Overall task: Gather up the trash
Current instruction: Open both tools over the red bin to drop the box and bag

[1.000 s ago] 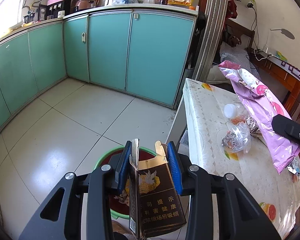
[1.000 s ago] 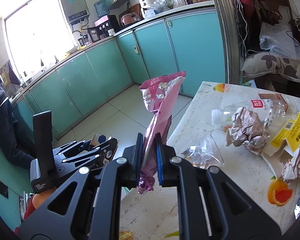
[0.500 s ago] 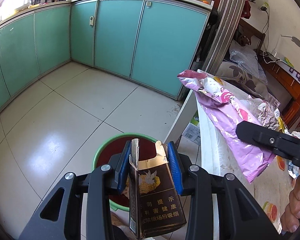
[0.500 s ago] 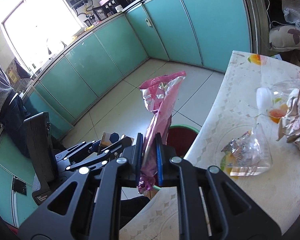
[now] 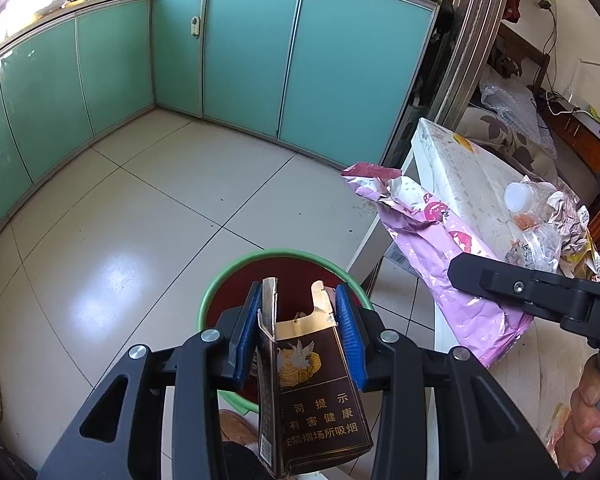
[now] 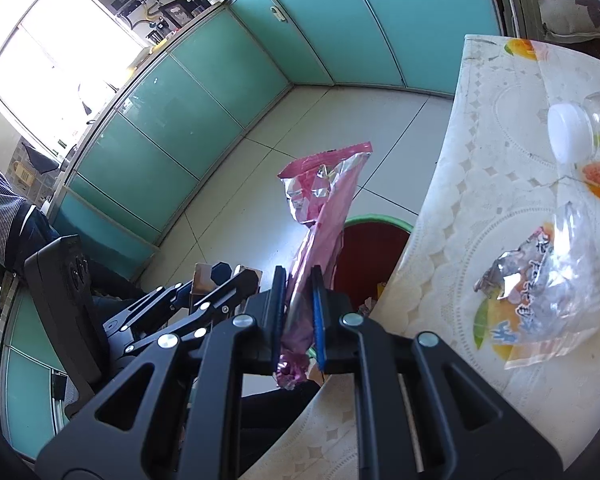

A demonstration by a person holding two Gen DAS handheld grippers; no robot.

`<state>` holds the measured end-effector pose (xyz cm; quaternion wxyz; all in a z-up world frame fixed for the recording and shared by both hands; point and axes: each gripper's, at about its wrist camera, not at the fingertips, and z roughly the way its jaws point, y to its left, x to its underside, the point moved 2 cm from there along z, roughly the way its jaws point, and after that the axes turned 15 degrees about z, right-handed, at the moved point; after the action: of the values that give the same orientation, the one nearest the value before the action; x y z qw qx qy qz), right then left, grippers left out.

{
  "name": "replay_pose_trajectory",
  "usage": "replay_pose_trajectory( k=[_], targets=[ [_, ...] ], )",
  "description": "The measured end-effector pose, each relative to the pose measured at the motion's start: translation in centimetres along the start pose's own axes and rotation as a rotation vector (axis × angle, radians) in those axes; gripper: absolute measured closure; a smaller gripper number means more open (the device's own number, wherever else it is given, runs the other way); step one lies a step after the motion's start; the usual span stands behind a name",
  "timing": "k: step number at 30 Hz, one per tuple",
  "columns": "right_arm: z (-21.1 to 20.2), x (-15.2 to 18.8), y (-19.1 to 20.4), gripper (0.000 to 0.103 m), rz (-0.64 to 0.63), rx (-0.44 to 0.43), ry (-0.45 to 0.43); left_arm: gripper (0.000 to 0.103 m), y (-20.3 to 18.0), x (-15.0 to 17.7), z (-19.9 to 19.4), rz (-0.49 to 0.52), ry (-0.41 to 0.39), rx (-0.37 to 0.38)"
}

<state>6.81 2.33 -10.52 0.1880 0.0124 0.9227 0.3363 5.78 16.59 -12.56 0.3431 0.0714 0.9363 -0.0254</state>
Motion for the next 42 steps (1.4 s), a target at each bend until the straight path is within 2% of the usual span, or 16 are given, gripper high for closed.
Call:
replay_pose_trajectory(
  k=[9,24,25,26,27,29,30,33,42],
  targets=[
    [-0.1,-0.4,2.0,0.090,-0.069,0.062,-0.052,0.067,-0.3,0.3,1.7,-0.022,0.025,0.022],
    [0.7,-0.9,1.8,0.090,-0.058,0.074,-0.037,0.068,0.1,0.5,2.1,-0.057,0.023,0.048],
    [0.8,-1.0,1.9,0.090,-0.060,0.075,-0.036,0.068,0.1,0.5,2.1,-0.059,0.023,0.046],
    [0.9,-1.0,2.0,0.090,-0.062,0.075,-0.034,0.064,0.1,0.5,2.1,-0.059,0.023,0.042],
    [1.0,-1.0,2.1,0.088,-0.066,0.076,-0.034,0.060,0.1,0.6,2.1,-0.060,0.025,0.037],
    [1.1,-1.0,2.3,0.065,-0.070,0.082,-0.037,0.043,0.1,0.5,2.0,-0.056,0.018,0.020],
    [1.0,-1.1,2.3,0.055,-0.066,0.087,-0.052,0.043,0.0,0.5,1.8,-0.048,0.012,0.012],
    [0.6,-1.3,2.3,0.055,-0.073,0.096,-0.075,0.043,-0.2,0.2,1.4,-0.023,0.001,-0.009],
    [-1.3,-1.1,1.3,0.055,-0.057,0.095,-0.101,0.043,-0.1,0.2,0.7,-0.023,-0.012,0.001]
  ],
)
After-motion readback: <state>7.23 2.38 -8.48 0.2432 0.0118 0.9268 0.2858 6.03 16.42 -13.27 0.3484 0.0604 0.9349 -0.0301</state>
